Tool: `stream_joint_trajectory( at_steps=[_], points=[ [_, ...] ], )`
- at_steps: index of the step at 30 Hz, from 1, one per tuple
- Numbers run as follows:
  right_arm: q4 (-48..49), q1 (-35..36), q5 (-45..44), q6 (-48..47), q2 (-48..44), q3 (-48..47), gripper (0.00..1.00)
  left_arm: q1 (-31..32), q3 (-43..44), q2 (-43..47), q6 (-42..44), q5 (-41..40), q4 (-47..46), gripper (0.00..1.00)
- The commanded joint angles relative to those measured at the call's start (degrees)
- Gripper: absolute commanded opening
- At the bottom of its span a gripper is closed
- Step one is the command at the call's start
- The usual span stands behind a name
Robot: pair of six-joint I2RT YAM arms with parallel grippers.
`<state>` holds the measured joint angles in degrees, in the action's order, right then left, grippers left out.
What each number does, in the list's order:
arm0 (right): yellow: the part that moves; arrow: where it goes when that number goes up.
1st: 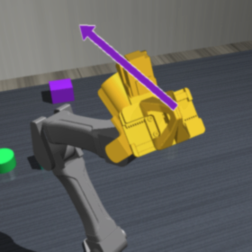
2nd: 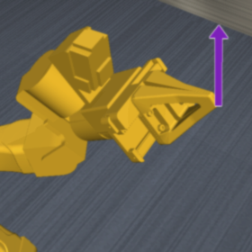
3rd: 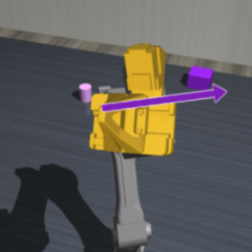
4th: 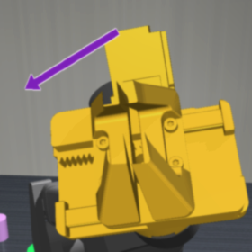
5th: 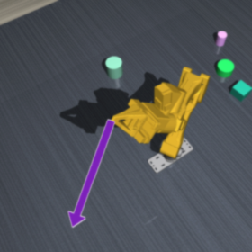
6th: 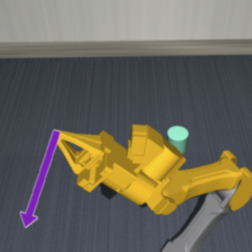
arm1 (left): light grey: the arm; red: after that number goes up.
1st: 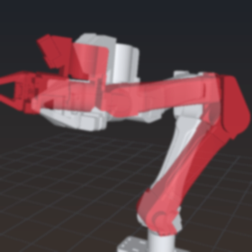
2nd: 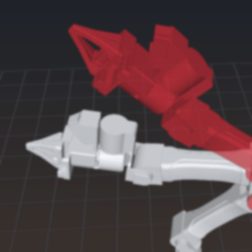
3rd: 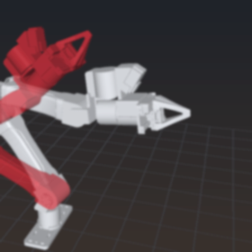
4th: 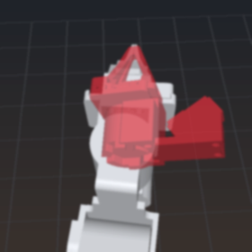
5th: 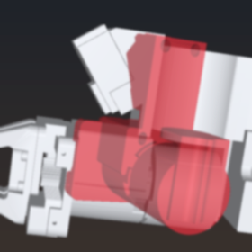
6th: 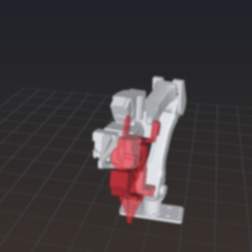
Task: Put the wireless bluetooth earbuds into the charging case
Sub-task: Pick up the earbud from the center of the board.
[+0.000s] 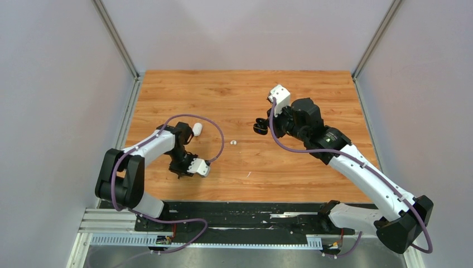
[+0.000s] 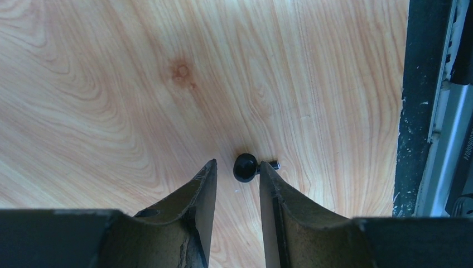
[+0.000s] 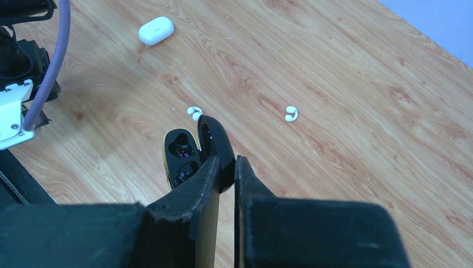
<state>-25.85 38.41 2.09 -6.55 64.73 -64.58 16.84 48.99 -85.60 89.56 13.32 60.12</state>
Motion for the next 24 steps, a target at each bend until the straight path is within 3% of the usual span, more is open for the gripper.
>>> stream_joint_trajectory(
  at_steps=[1,16,20,24],
  points=[
    [1.48,-0.18,0.75,-0.22,-0.02,-2.67,0.0,0.03,-1.4,0.66,2.32,-1.5,-1.63,0.4],
    [1.43,-0.18,1.25,-0.13,0.7,-3.01,0.0,0.02,-4.48,-1.72,1.97,-5.43,-5.77,0.22],
    [1.36,-0.25,1.21,-0.21,0.77,-2.91,0.0,0.02,-4.62,-1.88,0.66,-5.39,-5.76,0.0],
    [1.48,-0.18,0.29,-0.56,0.58,-3.01,0.0,0.03,0.34,3.23,-4.36,-0.28,-2.38,0.0]
  ],
)
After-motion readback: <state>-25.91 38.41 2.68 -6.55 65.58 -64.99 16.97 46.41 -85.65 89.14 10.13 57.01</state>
